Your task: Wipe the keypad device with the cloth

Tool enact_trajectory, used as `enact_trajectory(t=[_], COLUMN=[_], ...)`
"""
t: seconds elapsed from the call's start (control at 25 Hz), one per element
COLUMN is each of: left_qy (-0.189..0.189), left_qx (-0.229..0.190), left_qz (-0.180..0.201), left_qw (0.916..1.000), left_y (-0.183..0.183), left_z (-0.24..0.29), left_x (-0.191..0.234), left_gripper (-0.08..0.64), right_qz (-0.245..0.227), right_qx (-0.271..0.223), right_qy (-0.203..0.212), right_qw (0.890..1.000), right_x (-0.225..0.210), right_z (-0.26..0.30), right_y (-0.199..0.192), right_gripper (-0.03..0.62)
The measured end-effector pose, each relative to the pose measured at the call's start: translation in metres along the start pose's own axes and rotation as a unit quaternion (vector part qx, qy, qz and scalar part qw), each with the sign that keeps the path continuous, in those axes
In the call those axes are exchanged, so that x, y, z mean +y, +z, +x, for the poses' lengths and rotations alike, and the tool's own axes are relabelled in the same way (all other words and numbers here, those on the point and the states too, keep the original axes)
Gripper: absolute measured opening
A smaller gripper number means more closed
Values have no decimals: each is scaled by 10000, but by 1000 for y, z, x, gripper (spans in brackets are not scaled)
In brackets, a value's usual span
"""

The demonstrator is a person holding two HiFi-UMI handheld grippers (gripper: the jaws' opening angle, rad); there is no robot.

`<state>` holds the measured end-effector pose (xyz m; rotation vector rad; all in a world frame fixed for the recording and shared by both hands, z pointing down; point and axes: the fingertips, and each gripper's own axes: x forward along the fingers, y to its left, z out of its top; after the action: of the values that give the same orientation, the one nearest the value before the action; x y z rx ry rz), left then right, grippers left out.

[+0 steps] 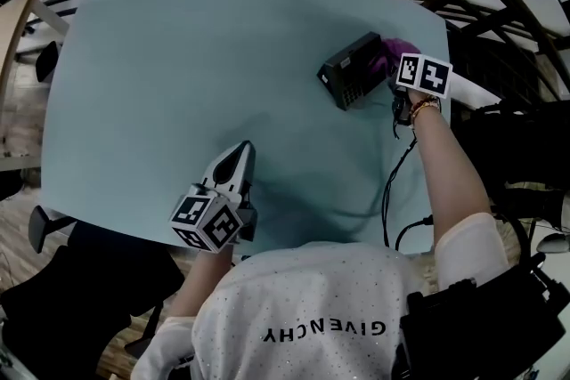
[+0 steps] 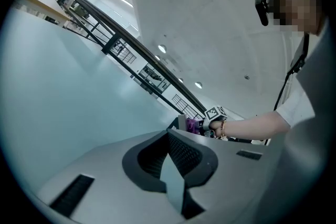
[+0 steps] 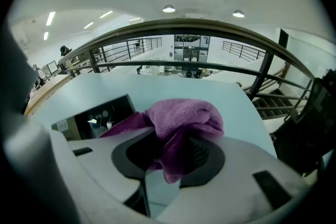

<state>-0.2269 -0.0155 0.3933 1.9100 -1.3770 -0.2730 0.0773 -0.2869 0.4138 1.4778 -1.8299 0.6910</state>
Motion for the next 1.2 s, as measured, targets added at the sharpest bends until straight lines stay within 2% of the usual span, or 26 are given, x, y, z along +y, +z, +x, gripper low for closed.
enact_trajectory(t=[0.16, 0.24, 0.4, 0.52, 0.8, 0.92, 1.08, 1.2], left_qy=[51, 118, 87, 22, -423, -800, -1046, -1180], left_qx=[100, 140, 158, 161, 323, 563, 925, 1093], left_qz=[131, 157, 214, 248, -75, -167, -254, -598], left_qw=[9999, 9997, 9996, 9996, 9986, 9951, 9899, 9852], left_y=[-6, -6, -4, -3, -13, -22, -38, -44], left_z=[-21, -34, -51, -61, -71, -69, -70, -67], left_x=[-16, -13, -9, -6, -12, -25, -33, -36], left_gripper=[12, 12, 12, 12, 12, 12, 12, 12], right_qz=[44, 153, -67, -44, 12, 46, 77, 202], right_qx=[215, 144, 150, 209, 395, 383, 374, 354], right_qy=[-119, -111, -268, -364, -277, -252, -183, -126], right_qw=[9997, 9997, 9995, 9991, 9988, 9989, 9991, 9991], right_x=[-19, -16, -14, -15, -7, -8, -9, -12], right_z=[-7, -7, -5, -6, -5, -6, -9, -14], right_y=[-31, -37, -43, -53, -83, -85, -86, -88], right_gripper=[121, 121, 121, 121, 121, 121, 121, 121])
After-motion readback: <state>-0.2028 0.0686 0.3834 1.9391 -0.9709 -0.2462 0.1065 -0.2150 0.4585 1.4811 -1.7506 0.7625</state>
